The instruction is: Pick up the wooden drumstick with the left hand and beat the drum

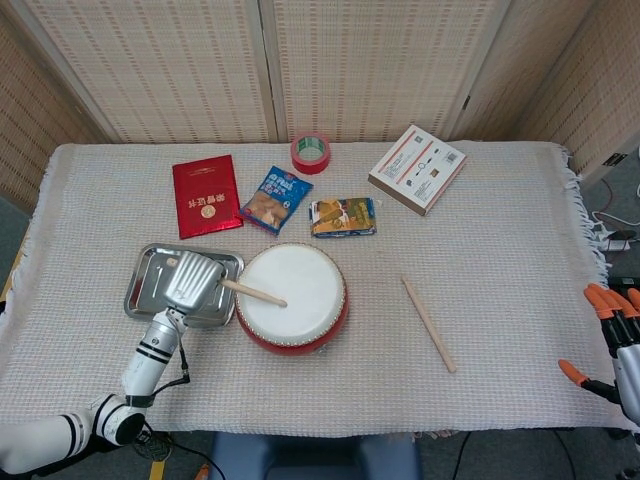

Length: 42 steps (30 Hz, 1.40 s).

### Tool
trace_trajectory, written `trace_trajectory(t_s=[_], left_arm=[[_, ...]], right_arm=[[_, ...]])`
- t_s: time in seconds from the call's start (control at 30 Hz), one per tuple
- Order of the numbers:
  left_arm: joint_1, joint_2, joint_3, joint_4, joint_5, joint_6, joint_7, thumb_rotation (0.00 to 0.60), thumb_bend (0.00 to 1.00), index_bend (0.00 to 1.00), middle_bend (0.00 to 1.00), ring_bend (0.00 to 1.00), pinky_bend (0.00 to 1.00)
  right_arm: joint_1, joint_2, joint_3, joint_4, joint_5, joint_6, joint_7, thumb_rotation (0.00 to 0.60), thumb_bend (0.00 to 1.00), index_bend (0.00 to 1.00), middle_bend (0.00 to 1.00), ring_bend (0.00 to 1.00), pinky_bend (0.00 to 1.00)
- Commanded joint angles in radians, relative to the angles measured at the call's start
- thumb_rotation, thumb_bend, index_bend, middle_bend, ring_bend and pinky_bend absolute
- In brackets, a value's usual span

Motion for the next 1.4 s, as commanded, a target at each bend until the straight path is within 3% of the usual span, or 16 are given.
trace_trajectory(t_s=[0.03,0.27,0.5,0.57,0.67,0.73,0.83,1.07,1.4], left_arm=[[0.032,0.037,-0.108,-0.171,-0.168,-0.043,-0.250,0.600,0.70,1.00,1.00,0.97,1.00],[0.019,0.068,-0.094,-0.190,-0.239,-0.124,-0.225,0.600,0.70,1.00,1.00,0.97,1.00],[-0.019,0.007,0.038,0.018,-0.024,-0.057,0.011,0.600,0.70,1.00,1.00,0.97,1.00],[-0.024,0.002,0.048,0.047,-0.007,-0.057,0.044,0.600,0.70,1.00,1.00,0.97,1.00],[0.002,-0.026,-0.011,0.009,-0.065,-0.025,-0.068,0.600,0.70,1.00,1.00,0.97,1.00],[0.023,-0.021,-0.074,-0.066,-0.150,-0.048,-0.209,0.600,0.70,1.00,1.00,0.97,1.00],[0.024,0.011,-0.122,-0.108,-0.209,-0.092,-0.295,0.600,0.70,1.00,1.00,0.97,1.00],[0.007,-0.018,-0.134,0.043,-0.240,-0.119,-0.310,0.600,0.70,1.00,1.00,0.97,1.00],[-0.022,-0.096,-0.109,0.328,-0.251,-0.190,-0.312,0.600,0.70,1.00,1.00,0.96,1.00]], right_arm=[[0.000,0.000,0.000,0.000,0.000,-0.001,0.000,0.600,0.04,0.00,0.08,0.00,0.00],[0.002,-0.003,0.000,0.003,0.004,-0.006,0.003,0.600,0.04,0.00,0.08,0.00,0.00],[0.003,-0.002,0.000,0.004,0.006,-0.010,0.004,0.600,0.04,0.00,0.08,0.00,0.00],[0.004,-0.002,0.000,0.004,0.005,-0.010,0.003,0.600,0.04,0.00,0.08,0.00,0.00],[0.000,-0.003,0.000,0.004,0.007,-0.006,0.003,0.600,0.04,0.00,0.08,0.00,0.00],[-0.002,-0.003,0.000,0.005,0.011,-0.005,0.004,0.600,0.04,0.00,0.08,0.00,0.00],[0.000,-0.002,0.000,0.005,0.012,-0.009,0.004,0.600,0.04,0.00,0.08,0.00,0.00],[0.008,-0.004,0.005,0.011,0.022,-0.024,0.011,0.600,0.04,0.00,0.08,0.00,0.00],[0.018,-0.005,0.009,0.018,0.034,-0.044,0.016,0.600,0.04,0.00,0.08,0.00,0.00]])
